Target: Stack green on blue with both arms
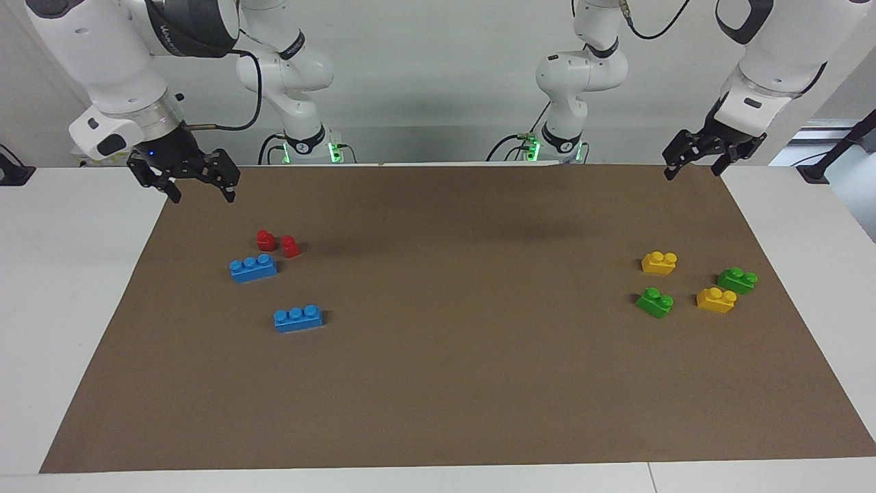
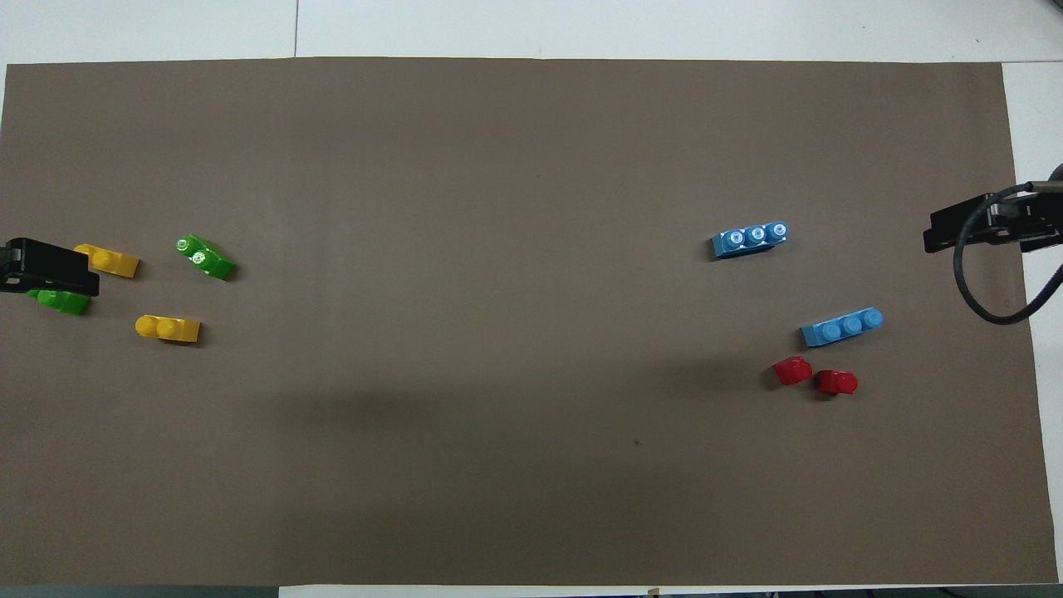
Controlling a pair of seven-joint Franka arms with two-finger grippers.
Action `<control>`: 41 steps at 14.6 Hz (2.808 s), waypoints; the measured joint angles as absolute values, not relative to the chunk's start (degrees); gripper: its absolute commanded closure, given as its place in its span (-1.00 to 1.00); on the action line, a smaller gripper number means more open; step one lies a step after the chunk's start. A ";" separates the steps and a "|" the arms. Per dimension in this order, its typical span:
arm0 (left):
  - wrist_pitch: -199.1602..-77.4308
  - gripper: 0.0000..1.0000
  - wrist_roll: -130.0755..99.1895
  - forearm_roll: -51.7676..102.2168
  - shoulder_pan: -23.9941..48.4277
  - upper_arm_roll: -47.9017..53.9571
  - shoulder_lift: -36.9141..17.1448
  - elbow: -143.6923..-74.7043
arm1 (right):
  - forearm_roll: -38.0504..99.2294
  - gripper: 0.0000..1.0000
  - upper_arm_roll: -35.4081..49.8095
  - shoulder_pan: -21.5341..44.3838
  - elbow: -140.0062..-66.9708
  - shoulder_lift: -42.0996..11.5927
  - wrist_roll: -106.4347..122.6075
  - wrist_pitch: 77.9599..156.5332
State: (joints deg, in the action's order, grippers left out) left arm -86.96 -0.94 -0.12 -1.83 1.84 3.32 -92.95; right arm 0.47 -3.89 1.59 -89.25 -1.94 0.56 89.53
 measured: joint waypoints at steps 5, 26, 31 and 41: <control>-86.96 -1.00 -0.94 -0.12 -1.83 1.84 3.32 -92.95 | 0.47 -1.00 -3.89 1.11 -89.31 -1.94 0.56 89.44; -87.58 -1.00 -2.59 -0.12 -1.83 1.84 3.52 -94.00 | 0.47 -0.96 -3.69 0.45 -90.75 -1.96 -11.14 92.57; -91.21 -1.00 -8.46 -0.12 -1.83 1.84 3.48 -96.75 | 1.03 -0.94 -3.52 0.48 -92.50 -3.14 -28.71 95.35; -103.47 -1.00 -27.44 -0.11 -2.81 1.47 -2.76 -101.35 | 15.69 -0.93 -3.45 0.59 -92.94 -11.71 -60.55 104.30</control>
